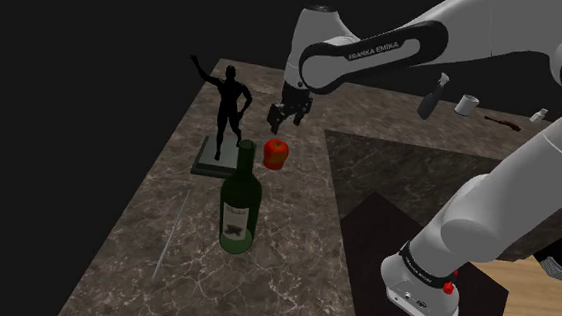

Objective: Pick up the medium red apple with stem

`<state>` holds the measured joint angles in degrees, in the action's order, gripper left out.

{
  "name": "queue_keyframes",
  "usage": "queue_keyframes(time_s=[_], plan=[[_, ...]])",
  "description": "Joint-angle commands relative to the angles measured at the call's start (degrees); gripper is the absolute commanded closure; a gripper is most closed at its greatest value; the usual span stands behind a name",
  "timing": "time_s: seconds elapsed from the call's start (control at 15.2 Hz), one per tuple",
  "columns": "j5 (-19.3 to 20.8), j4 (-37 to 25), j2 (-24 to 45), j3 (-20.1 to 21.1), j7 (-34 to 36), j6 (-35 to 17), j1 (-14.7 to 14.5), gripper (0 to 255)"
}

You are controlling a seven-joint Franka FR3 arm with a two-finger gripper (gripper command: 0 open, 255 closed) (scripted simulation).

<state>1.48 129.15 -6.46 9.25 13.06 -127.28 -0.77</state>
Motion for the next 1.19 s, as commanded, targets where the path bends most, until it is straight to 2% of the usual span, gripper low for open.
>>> queue_keyframes(time_s=[0.0,0.46,0.59,0.66,1.12], plan=[[0.6,-1.3,3.0,0.3,0.9,-1.9,-0.1,0],[1.6,1.5,6.1,0.4,1.7,-7.7,-0.1,0],[1.6,1.5,6.1,0.4,1.7,-7.7,-0.1,0],[1.6,1.5,6.1,0.4,1.8,-7.7,-0.1,255],[1.6,1.6,6.1,0.4,1.7,-7.8,-0.1,255]])
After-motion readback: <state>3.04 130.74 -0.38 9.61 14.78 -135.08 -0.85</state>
